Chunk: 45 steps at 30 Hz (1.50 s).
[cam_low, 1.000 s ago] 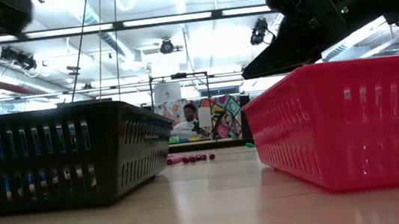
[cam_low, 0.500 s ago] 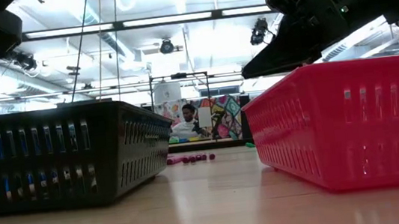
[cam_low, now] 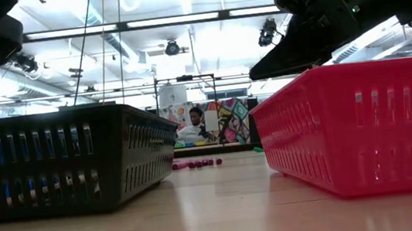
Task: Sort crayons
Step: Put the orange crayon into the blue basket
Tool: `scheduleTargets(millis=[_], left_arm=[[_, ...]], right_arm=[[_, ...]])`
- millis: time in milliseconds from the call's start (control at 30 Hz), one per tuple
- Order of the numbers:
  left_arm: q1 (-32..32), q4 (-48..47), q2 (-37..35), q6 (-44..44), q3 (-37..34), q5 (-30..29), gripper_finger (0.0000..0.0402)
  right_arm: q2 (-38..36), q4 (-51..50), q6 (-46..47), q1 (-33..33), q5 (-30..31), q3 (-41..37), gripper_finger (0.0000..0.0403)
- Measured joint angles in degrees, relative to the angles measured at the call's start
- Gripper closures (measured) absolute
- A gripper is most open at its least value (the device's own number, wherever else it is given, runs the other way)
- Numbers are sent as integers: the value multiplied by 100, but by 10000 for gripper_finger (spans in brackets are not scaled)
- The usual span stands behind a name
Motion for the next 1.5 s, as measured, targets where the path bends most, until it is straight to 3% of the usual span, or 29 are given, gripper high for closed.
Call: scheduleTargets(millis=[200,567,733,967,1500], left_arm=[[57,45,-71,292,0,-38,267],[631,-36,-800,1359,2,-636,280],[1180,-557,-842,1929,2,-954,281],[2175,-776,-505,3173,0,-1322,281],[3926,-174,322,5843,-2,-1244,281]], right_arm=[[0,10,0,1,0,0,259],[0,59,10,-1,0,0,259],[0,60,13,0,-1,0,259],[0,59,-2,4,-4,0,259],[0,43,-48,4,-22,0,259]])
